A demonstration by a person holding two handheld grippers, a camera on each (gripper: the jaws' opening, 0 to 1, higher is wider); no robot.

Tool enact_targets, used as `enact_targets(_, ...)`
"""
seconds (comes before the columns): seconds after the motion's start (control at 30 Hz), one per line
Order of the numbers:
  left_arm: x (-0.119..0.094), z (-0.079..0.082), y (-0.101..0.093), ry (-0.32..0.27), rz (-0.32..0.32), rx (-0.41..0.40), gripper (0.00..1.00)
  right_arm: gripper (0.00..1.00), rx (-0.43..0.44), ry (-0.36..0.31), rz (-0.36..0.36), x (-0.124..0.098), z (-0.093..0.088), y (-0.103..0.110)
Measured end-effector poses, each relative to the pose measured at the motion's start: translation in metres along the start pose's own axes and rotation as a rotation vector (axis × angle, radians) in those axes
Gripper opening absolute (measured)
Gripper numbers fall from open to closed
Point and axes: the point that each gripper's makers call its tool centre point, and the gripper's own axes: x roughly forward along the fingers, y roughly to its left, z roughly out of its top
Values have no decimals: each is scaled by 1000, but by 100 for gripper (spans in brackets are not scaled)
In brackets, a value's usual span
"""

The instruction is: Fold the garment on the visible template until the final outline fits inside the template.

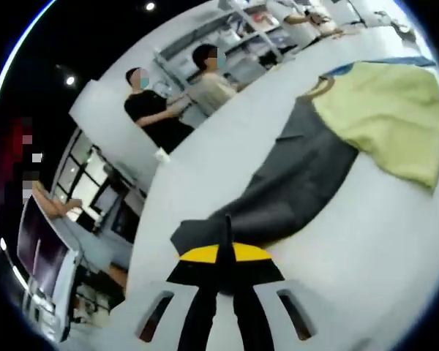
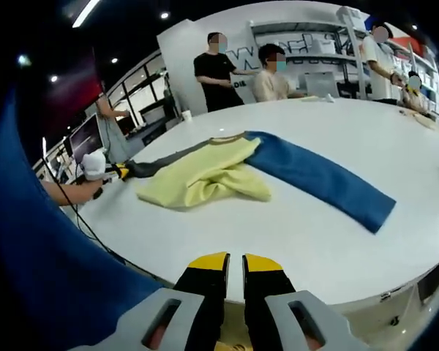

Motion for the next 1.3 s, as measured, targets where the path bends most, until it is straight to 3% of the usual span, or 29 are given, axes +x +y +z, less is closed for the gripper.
enact_targets(0.1,-6,3,8,-14,15,-52,2,3,0,-1,7,3,2,1)
enact_targets(0.17,-11,8,16,-34,17,-156,2,3,1,-6,14,5,3,1)
enact_targets(0.33,-24,17,21,-42,-32,-305,1,3,2,-9,23,7,4,2)
enact_targets(0.37,-17,12,24,-54,-76,-414,1,3,1,-9,26,7,4,1)
enact_targets(0.43,-15,5,36,-41,-64,-500,1,3,7,-12,29,7,4,1)
enact_targets(0.57,-24,10,52,-55,-82,-659,1,3,19,-15,32,6,2,-2)
enact_targets(0.77,-40,28,64,-73,-126,-797,1,3,23,-15,39,7,0,-2)
enact_targets(0.97,-49,42,79,-81,-186,-870,1,3,34,-13,52,10,-5,-2)
enact_targets(1.03,-52,47,74,-68,-220,-912,1,3,35,-13,57,11,-6,-1)
enact_targets(1.13,-56,42,83,-74,-239,-956,1,3,36,-14,64,12,-5,-2)
enact_targets(1.3,-56,29,87,-62,-240,-941,1,3,38,-16,68,12,-4,0)
